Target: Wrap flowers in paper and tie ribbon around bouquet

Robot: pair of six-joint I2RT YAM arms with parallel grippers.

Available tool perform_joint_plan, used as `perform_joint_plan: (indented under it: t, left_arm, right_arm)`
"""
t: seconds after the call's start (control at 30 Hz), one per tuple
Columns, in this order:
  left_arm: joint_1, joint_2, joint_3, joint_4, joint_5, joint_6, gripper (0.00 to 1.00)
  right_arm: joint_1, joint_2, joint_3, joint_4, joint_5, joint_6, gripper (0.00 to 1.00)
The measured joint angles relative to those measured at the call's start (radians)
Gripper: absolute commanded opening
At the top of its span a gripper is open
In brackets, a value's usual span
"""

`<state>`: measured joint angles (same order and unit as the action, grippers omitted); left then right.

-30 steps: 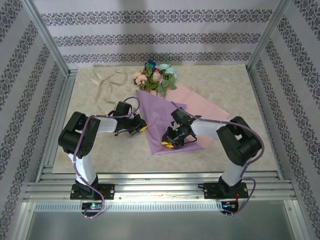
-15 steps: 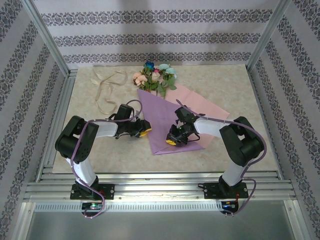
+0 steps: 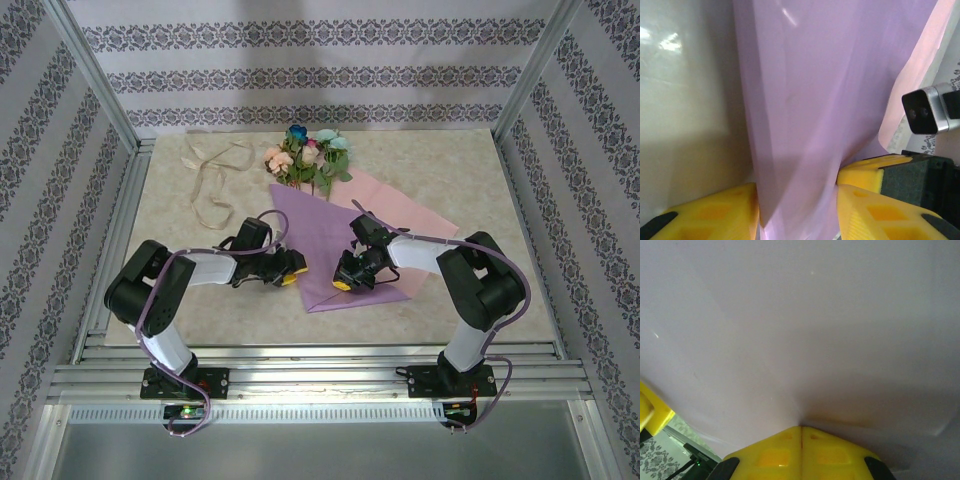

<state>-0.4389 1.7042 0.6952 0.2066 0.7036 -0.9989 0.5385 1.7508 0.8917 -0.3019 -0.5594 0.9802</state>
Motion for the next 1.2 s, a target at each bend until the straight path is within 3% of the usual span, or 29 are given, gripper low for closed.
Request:
perform_joint_plan:
  t: [0.17,0.23,0.27,0.3,0.43,0.5,0.6,0.67,0.9,0.97,1.07,1.1,1.2]
  left_arm:
    - [-0.048,-0.032,-0.047,0.016,-0.009,-0.016,0.36]
    - [-0.063,-0.039,-0.064,0.02,-0.011,-0.027,0.19]
    - [-0.07,-0.039,-0.076,0.026,-0.014,-0.035,0.06]
    - [-0.075,-0.039,-0.085,0.027,-0.016,-0.047,0.0]
    - [-0.081,-0.036,-0.098,0.039,-0.016,-0.071,0.0]
    - [-0.083,-0.037,-0.1,0.042,-0.019,-0.08,0.27]
    - [-0.09,-0.059,-0.106,0.071,-0.015,-0.095,0.4]
    - [-0.097,-0.075,-0.117,0.076,-0.018,-0.102,0.42]
    - [-0.13,-0.101,-0.151,0.1,-0.042,-0.112,0.39]
    - [-0.138,-0.104,-0.159,0.105,-0.049,-0.117,0.31]
    - [-0.154,-0.103,-0.177,0.106,-0.049,-0.139,0.05]
    - [-0.16,-0.102,-0.184,0.107,-0.05,-0.147,0.0]
    - [-0.166,-0.101,-0.189,0.113,-0.05,-0.162,0.01]
  right_arm:
    - [0.0,0.0,-0.004,0.011,-0.006,0.001,0.05]
    - [0.0,0.0,-0.005,0.014,-0.007,0.003,0.04]
    - [0.0,0.0,-0.005,0.015,-0.006,0.004,0.04]
    - [0.0,0.0,-0.006,0.017,-0.007,0.005,0.04]
    - [0.001,0.0,-0.016,0.031,-0.016,0.01,0.03]
    - [0.001,0.0,-0.018,0.035,-0.018,0.011,0.03]
    - [0.0,-0.001,-0.023,0.042,-0.019,0.011,0.03]
    - [0.0,-0.002,-0.025,0.045,-0.019,0.011,0.03]
    - [0.001,-0.003,-0.031,0.058,-0.023,0.012,0.03]
    - [0.001,-0.003,-0.031,0.059,-0.023,0.012,0.02]
    - [0.001,-0.003,-0.032,0.06,-0.023,0.012,0.03]
    - [0.001,-0.003,-0.033,0.06,-0.026,0.012,0.02]
    - [0.003,-0.006,-0.039,0.067,-0.029,0.012,0.02]
